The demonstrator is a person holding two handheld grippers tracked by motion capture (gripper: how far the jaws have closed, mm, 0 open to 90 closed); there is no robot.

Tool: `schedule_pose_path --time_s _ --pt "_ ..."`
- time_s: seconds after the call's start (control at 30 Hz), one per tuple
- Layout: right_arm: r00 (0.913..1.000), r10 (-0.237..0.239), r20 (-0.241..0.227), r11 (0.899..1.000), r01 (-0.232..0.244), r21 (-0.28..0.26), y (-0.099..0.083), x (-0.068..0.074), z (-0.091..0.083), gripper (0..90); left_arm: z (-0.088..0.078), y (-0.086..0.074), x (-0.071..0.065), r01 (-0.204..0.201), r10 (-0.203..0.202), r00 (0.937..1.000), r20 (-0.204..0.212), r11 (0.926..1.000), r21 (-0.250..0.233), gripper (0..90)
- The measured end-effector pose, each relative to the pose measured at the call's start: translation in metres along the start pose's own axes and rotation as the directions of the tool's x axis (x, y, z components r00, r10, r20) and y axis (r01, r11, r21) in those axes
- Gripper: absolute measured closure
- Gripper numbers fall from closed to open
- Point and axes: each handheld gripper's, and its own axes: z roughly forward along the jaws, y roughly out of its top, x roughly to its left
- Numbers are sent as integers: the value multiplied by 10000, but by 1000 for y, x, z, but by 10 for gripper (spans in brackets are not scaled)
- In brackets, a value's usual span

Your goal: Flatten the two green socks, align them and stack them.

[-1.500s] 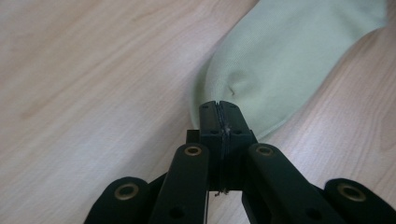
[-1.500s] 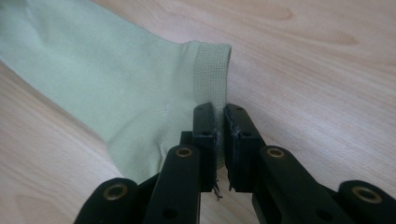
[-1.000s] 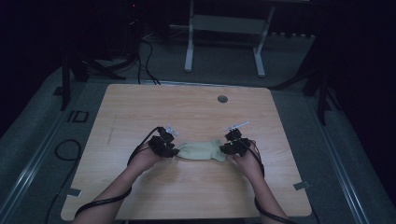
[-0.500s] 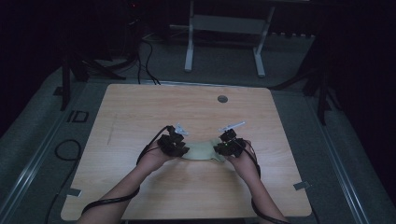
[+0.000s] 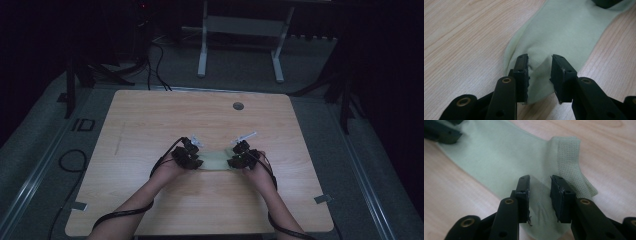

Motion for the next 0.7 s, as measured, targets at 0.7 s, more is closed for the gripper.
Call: schedule_pose_path --time_s 0.7 --pt "10000 12 -20 9957 -14 -927 6 -1 -14 415 -23 2 -1 17 56 9974 716 9948 -1016 547"
